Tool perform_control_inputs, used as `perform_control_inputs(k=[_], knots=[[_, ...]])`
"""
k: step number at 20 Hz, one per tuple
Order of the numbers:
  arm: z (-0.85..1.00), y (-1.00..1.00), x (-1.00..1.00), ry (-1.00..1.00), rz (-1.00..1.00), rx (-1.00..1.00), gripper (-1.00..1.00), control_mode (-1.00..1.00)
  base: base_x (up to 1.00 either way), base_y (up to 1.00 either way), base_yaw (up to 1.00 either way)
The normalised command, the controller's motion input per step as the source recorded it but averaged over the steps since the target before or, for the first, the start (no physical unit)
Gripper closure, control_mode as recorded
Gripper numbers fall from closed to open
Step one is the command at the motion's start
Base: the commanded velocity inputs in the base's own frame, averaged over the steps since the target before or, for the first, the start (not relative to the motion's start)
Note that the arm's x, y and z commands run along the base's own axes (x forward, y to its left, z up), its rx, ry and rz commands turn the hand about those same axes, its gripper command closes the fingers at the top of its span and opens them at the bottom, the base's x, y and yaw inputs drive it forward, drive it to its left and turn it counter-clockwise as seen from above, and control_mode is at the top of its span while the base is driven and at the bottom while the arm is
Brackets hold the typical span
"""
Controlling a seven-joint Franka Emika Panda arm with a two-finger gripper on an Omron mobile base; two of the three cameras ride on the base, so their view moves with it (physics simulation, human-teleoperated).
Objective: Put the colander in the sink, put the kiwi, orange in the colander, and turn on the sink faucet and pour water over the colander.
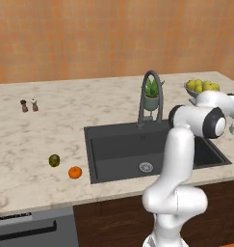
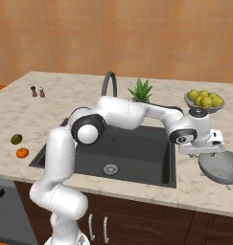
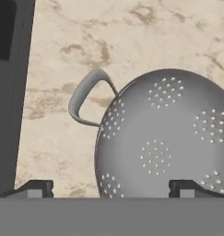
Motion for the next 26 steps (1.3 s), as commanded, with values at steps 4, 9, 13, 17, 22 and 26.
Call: perform_control_inputs(k=[4,9,13,17,22,26], knots=[[-0.59,-0.36,0.03,0.1,0.07,0.06,-1.0,-1.0,0.0,0.0,0.0],[-0.51,-0.02,0.0,0.01,0.08,0.0,-1.0,-1.0,0.0,0.0,0.0],[-0.44,0.0,0.0,0.0,0.06,0.0,-1.0,-1.0,0.0,0.0,0.0],[-0.34,0.0,-0.05,0.0,0.05,0.0,-1.0,-1.0,0.0,0.0,0.0],[-0.08,0.23,-0.32,0.0,0.06,0.0,-1.0,-1.0,0.0,0.0,0.0],[-0.01,0.18,-0.02,0.0,0.04,0.0,-1.0,-1.0,0.0,0.0,0.0]])
